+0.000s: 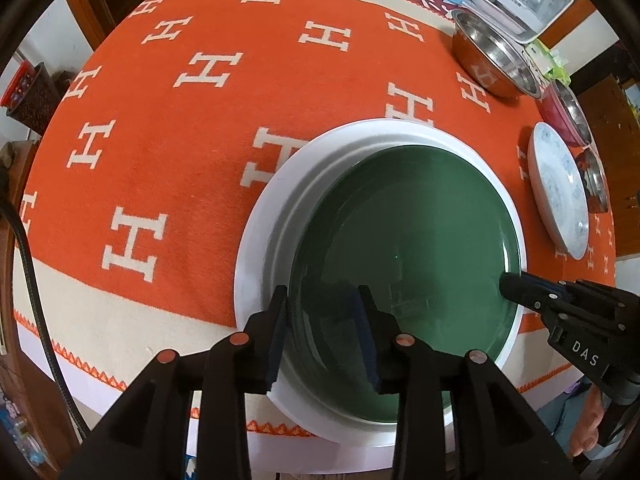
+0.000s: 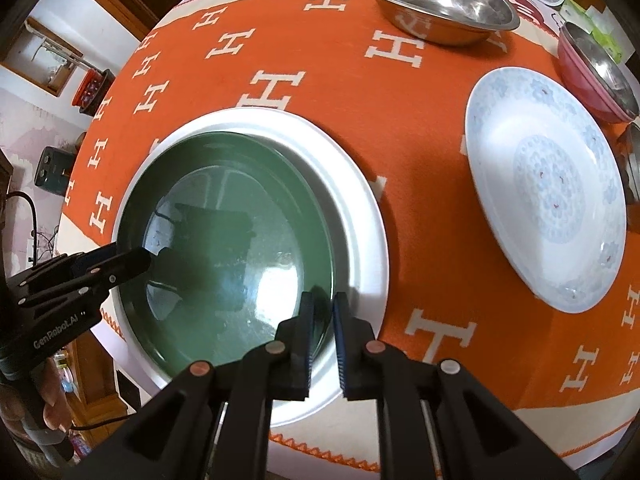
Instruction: Organize plates and bowls
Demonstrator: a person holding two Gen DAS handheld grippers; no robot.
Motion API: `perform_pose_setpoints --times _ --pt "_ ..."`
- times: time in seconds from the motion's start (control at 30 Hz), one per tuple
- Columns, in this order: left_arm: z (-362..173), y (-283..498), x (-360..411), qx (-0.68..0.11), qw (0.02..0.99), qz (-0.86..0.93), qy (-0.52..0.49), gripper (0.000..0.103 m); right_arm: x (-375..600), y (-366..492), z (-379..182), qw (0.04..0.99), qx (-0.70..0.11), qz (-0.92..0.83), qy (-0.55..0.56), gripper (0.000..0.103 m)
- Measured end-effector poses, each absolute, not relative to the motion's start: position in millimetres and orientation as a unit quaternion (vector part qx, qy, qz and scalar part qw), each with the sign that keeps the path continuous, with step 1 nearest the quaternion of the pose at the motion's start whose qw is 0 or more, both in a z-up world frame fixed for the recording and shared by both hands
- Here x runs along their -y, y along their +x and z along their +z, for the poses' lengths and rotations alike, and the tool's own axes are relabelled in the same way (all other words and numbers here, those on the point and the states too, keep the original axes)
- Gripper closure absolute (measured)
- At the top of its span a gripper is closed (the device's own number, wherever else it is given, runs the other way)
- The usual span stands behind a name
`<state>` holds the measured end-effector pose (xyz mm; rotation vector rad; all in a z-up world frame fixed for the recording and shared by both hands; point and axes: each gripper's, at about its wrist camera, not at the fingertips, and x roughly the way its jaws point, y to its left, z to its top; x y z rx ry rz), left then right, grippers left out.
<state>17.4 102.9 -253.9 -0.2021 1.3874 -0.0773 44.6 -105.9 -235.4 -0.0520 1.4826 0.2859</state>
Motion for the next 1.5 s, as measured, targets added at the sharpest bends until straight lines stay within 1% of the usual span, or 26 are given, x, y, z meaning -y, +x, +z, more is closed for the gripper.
perform_pose_setpoints --times 0.1,0.17,0.23,0.27,0.3,0.33,0.43,0.77,0.83,0.9,0.93,1.17,1.33,1.43,1.47,1.5 --pt "-253 17 -100 -0.638 0.764 -0.035 -0.089 0.067 105 45 -236 0.728 -0.673 0.13 -0.027 0.092" --pt "-251 17 -99 -0.637 0.765 -0.036 -0.087 0.062 104 44 -235 0.728 -0.672 0.131 -0.032 0.092" --pt "-245 16 -97 -0.631 0.77 -0.038 -0.082 0.042 102 44 -234 0.729 -0.67 0.134 -0.037 0.091" --pt "-241 15 -96 -0.626 0.776 -0.036 -0.075 0.036 101 43 -232 0.731 -0.667 0.134 -0.041 0.091" --pt "-235 14 -94 -0.617 0.784 -0.028 -0.06 0.027 101 43 -230 0.736 -0.662 0.132 -0.048 0.091" --pt "-232 14 -92 -0.611 0.789 -0.023 -0.051 0.025 100 42 -227 0.741 -0.657 0.131 -0.054 0.091" --pt "-219 14 -87 -0.596 0.803 -0.018 -0.018 0.025 99 43 -218 0.749 -0.646 0.132 -0.06 0.091" --pt "-194 9 -71 -0.574 0.818 -0.031 0.003 0.025 101 34 -193 0.762 -0.626 0.156 -0.049 0.09" --pt "-191 8 -67 -0.569 0.822 -0.031 0.008 0.025 104 31 -189 0.764 -0.624 0.158 -0.049 0.087" --pt "-186 7 -62 -0.565 0.825 -0.028 0.014 0.025 105 29 -187 0.764 -0.623 0.161 -0.045 0.081" --pt "-185 7 -60 -0.564 0.825 -0.027 0.014 0.025 107 27 -185 0.764 -0.622 0.164 -0.042 0.08" --pt "-155 -2 -43 -0.535 0.844 -0.034 0.017 0.024 115 13 -170 0.769 -0.61 0.186 -0.035 0.079" --pt "-128 -2 -24 -0.505 0.861 -0.054 0.018 0.015 133 5 -145 0.792 -0.58 0.187 -0.032 0.079" --pt "-112 2 -10 -0.485 0.872 -0.06 0.021 0.015 152 4 -128 0.811 -0.557 0.177 -0.023 0.079" --pt "-107 6 -3 -0.478 0.876 -0.065 0.023 0.014 160 5 -122 0.817 -0.55 0.173 -0.018 0.078" --pt "-104 8 1 -0.475 0.877 -0.068 0.025 0.013 168 5 -117 0.823 -0.543 0.168 -0.013 0.073"
